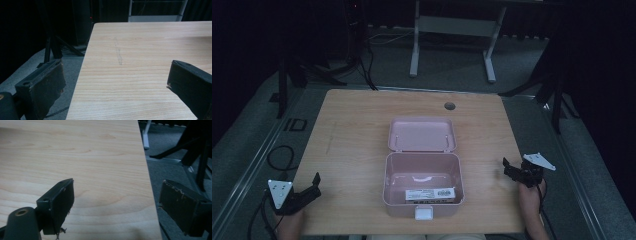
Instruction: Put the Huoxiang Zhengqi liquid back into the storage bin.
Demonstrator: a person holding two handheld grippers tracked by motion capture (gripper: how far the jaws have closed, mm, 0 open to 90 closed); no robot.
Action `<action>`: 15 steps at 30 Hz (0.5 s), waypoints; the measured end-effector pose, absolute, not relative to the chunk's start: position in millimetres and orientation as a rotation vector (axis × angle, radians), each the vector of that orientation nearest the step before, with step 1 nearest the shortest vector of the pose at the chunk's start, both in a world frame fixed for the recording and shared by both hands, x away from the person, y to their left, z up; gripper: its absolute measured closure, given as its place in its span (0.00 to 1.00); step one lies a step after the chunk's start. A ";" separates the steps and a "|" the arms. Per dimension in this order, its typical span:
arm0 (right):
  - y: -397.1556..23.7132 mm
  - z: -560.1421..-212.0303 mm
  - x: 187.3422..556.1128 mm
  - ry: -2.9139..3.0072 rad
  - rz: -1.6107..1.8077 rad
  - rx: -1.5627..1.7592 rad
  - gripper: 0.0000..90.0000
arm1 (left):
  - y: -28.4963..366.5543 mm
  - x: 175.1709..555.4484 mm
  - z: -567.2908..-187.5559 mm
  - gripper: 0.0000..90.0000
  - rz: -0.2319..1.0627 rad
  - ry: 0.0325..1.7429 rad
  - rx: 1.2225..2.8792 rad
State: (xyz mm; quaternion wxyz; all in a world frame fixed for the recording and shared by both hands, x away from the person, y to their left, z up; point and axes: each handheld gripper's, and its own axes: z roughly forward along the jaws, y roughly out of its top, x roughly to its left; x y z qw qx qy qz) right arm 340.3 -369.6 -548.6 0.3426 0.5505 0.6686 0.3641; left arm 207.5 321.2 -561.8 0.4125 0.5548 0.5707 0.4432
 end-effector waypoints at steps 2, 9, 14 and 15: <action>-370.1 -548.4 340.9 1.730 0.927 1.442 0.14 | 321.2 207.5 -561.8 0.02 1.115 1.435 1.396; -371.0 -548.6 343.6 1.738 0.908 1.459 0.14 | 321.4 207.4 -561.7 0.02 1.114 1.435 1.396; -371.5 -550.0 345.0 1.752 0.900 1.456 0.14 | 321.6 207.5 -561.7 0.02 1.112 1.437 1.394; -371.5 -549.8 344.9 1.750 0.901 1.456 0.14 | 321.5 207.5 -561.8 0.02 1.113 1.437 1.393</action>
